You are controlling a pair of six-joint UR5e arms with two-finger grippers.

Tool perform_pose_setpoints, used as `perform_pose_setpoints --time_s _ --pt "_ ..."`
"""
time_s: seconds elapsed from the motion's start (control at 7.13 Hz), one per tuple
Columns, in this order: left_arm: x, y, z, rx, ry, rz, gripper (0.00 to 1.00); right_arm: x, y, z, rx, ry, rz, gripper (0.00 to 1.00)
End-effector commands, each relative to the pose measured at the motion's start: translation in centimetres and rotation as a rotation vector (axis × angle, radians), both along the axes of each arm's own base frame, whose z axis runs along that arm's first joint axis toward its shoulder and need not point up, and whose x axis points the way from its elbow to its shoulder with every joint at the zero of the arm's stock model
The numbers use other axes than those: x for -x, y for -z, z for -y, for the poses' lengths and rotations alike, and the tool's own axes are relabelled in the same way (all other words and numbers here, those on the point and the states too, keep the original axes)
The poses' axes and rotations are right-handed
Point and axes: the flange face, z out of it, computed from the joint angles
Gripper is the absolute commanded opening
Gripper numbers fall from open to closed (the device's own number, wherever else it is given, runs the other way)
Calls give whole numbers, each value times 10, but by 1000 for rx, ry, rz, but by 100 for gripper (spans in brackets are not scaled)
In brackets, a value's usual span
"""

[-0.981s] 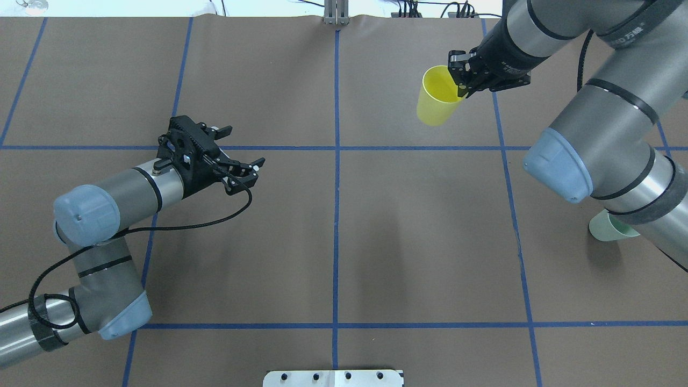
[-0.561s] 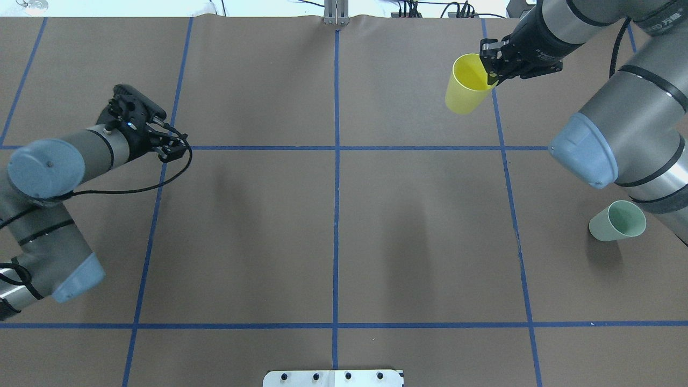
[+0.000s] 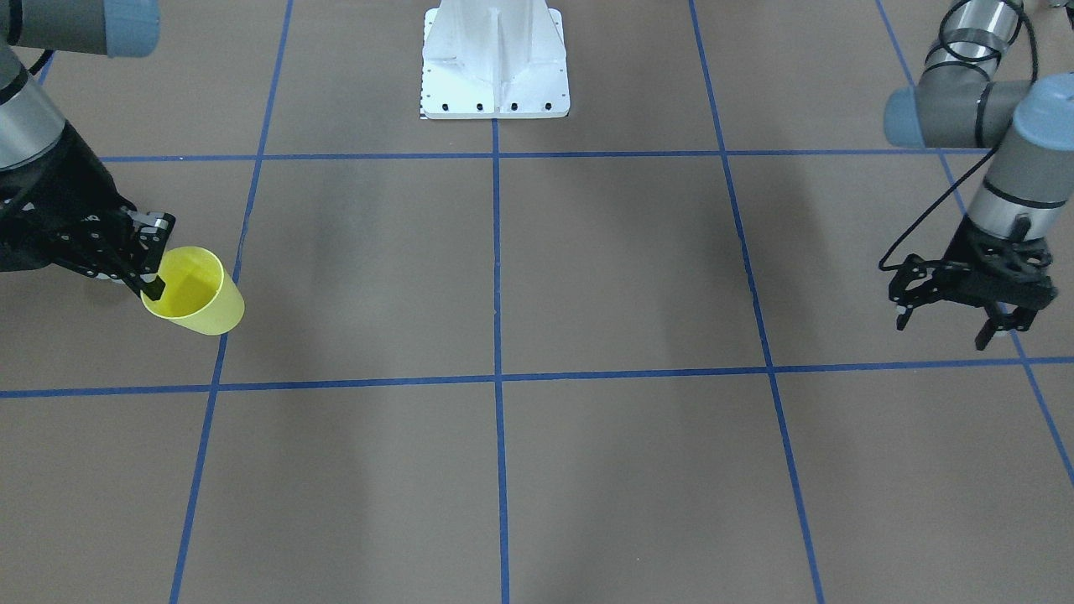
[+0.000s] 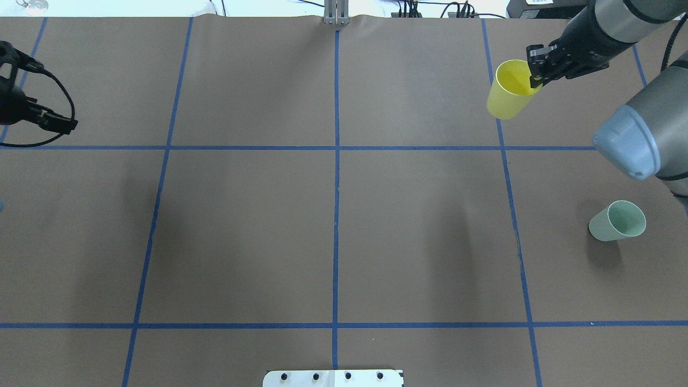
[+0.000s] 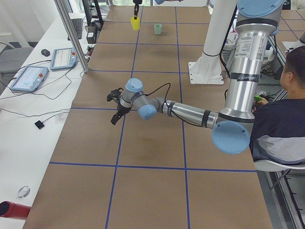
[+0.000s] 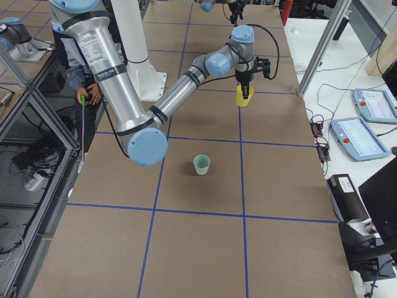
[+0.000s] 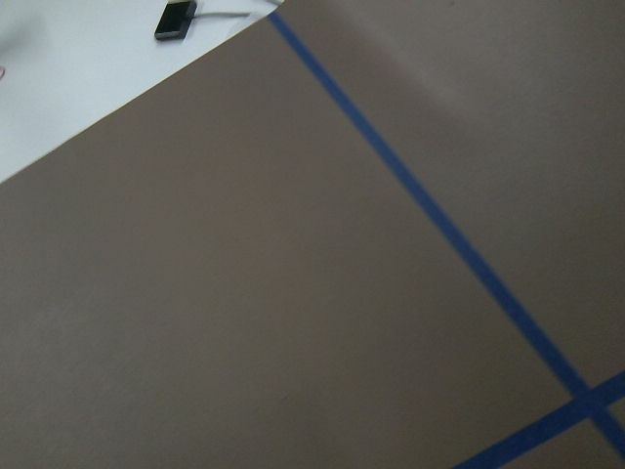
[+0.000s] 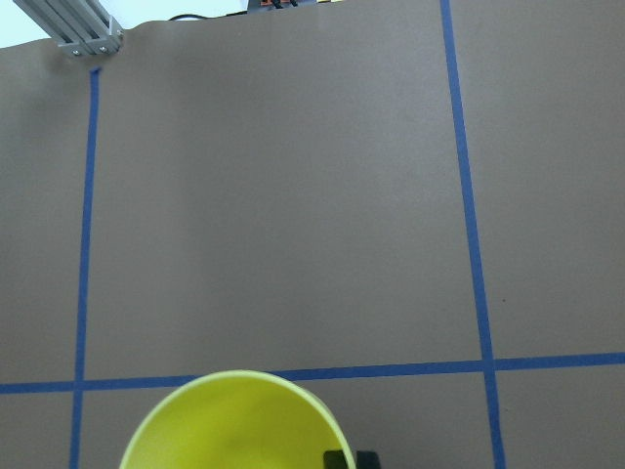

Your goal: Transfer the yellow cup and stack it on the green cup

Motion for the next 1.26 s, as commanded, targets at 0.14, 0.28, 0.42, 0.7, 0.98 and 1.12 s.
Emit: perform_pose_setpoints --time_s 0.14,0.28,0.42,0.7,0.98,1.12 --pt "144 -46 -17 137 5 -31 100 -67 -60 -5 16 60 17 0" --pt "154 -74 -37 202 18 -26 100 -88 -81 -9 10 77 12 0" --pt "187 -98 -47 341 83 -14 100 -104 -106 -16 5 96 -8 0" --pt "206 -104 -53 496 93 -18 100 -121 -153 -39 -18 170 -47 0" --pt "211 -98 -57 622 109 -13 100 -134 -182 -86 6 166 -54 0" --pt "210 -95 -58 619 108 -14 100 -140 -207 -110 -24 161 -47 0"
